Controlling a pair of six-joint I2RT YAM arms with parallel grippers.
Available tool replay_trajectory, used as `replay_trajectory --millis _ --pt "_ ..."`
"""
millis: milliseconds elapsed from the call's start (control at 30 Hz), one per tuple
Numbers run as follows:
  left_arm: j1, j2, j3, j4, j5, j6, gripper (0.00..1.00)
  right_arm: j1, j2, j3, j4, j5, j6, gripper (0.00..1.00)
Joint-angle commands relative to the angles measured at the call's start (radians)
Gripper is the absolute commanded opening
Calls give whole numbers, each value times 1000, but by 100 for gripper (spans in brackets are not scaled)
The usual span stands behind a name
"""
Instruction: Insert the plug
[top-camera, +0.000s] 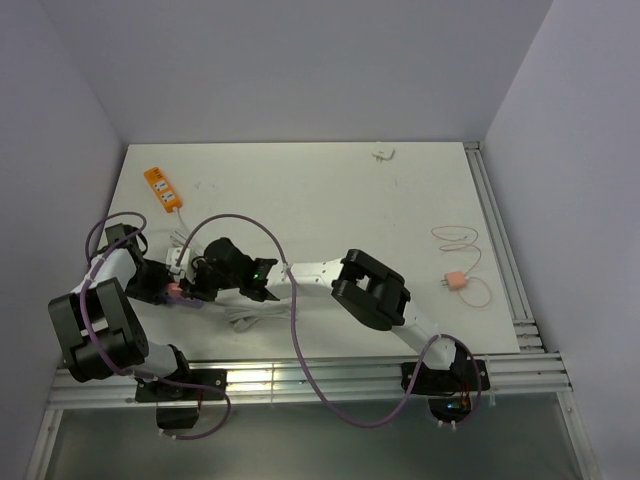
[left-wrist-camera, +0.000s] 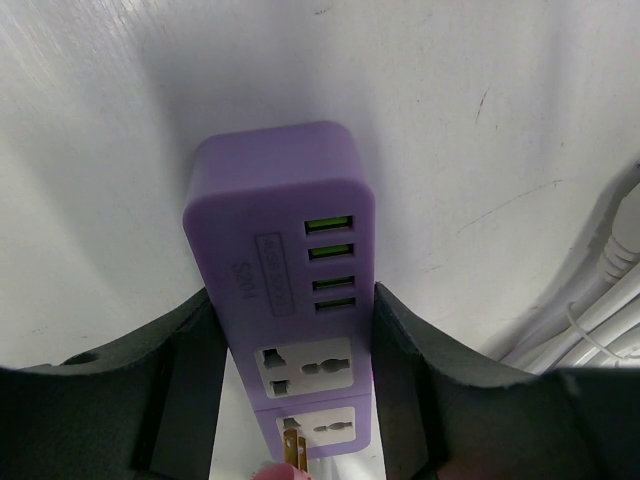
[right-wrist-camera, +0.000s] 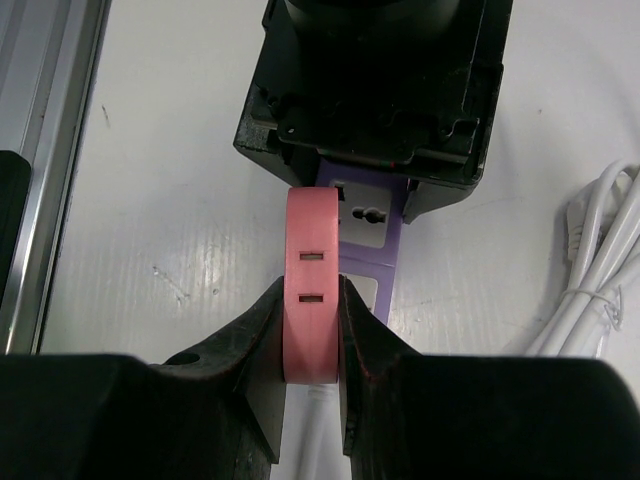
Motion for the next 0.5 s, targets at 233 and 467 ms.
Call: replay_trajectory --millis 233,467 --pt "-28 69 -78 -34 75 -4 0 2 -3 30 -12 13 0 0" --pt "-28 49 -83 -43 72 -15 0 2 -1 36 -46 33 30 0"
